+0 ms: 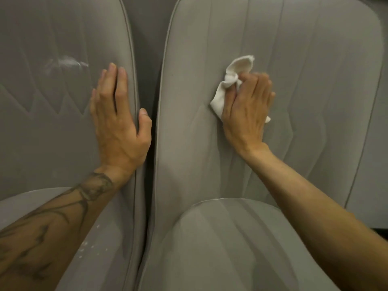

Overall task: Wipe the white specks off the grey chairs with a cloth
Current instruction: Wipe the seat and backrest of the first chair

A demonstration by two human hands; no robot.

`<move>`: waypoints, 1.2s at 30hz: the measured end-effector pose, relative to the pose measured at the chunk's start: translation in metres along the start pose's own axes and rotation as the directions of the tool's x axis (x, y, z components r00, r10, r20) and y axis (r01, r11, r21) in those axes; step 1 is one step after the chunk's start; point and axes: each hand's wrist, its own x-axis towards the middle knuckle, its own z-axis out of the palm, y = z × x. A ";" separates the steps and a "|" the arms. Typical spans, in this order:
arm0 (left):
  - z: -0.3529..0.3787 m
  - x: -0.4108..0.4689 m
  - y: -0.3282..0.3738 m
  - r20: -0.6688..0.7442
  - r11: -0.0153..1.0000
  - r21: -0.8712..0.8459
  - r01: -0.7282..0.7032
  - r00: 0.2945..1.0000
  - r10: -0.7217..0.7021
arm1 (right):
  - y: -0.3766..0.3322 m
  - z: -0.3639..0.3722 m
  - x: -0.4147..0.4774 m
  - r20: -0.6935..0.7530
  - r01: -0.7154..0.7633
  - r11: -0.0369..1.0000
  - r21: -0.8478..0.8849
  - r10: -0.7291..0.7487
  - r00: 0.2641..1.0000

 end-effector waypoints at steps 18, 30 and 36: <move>0.000 0.000 0.001 0.000 1.000 -0.009 0.022 1.000 -0.022 | -0.035 -0.048 -0.177 0.417 -0.097 0.985 0.145 0.028 0.909; -0.005 -0.001 0.006 0.021 0.999 0.006 0.038 0.999 -0.038 | -0.072 -0.059 -0.185 0.451 -0.219 0.924 0.315 0.058 0.891; -0.005 0.000 0.008 0.033 0.997 0.009 0.072 0.997 -0.072 | -0.095 -0.021 -0.050 0.181 -0.078 0.926 0.370 0.010 0.983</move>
